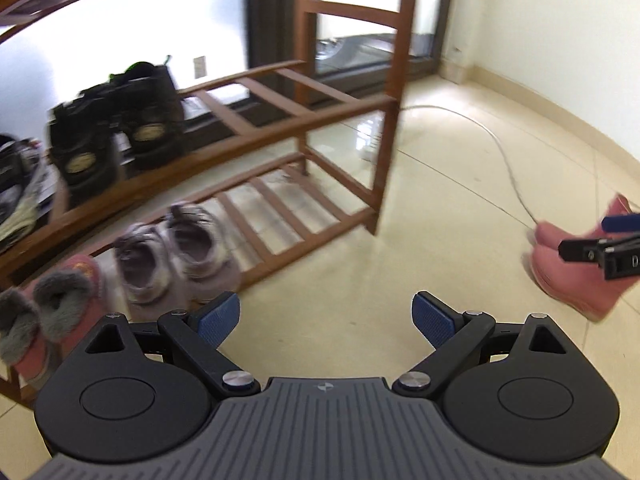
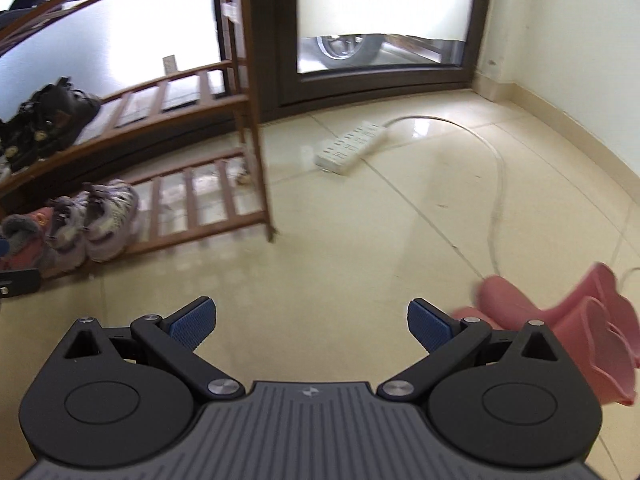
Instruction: Organize scattered shoes
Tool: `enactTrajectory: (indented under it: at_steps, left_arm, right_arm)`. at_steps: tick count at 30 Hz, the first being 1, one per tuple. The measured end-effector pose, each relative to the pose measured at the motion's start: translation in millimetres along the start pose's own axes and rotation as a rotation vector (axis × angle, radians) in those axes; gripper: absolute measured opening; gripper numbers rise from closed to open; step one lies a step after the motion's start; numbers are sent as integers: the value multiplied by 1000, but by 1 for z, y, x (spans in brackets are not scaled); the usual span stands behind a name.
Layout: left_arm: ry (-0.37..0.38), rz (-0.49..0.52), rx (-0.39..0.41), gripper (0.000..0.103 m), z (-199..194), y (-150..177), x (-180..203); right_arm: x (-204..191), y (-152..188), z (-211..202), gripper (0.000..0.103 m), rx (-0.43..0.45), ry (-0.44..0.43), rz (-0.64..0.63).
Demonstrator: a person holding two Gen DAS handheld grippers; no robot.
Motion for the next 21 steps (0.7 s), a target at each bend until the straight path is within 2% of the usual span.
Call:
enactTrajectory:
  at_steps: [5,11,21]
  left_arm:
    - [53,48,-20,94,9,-6,38]
    - [106,104,-20,94,18,-22,89]
    - [265,236,-26,94,45,-55,216]
  right_arm:
    - [68,19,-9,103,-13,99,23]
    - [135,31,-18,103,-11,180,61]
    - [220,49,-21,103,-18,264,87]
Point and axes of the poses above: each gripper's, at about its wrist camera, not at the fingertips, and z roughly the way its jaws point, x to its right, y to its underside, the point moved 6 cm from there along z, roughly the way its jaws point, and after that the axes turned 7 degrees about -x, right-handed, at the moved point
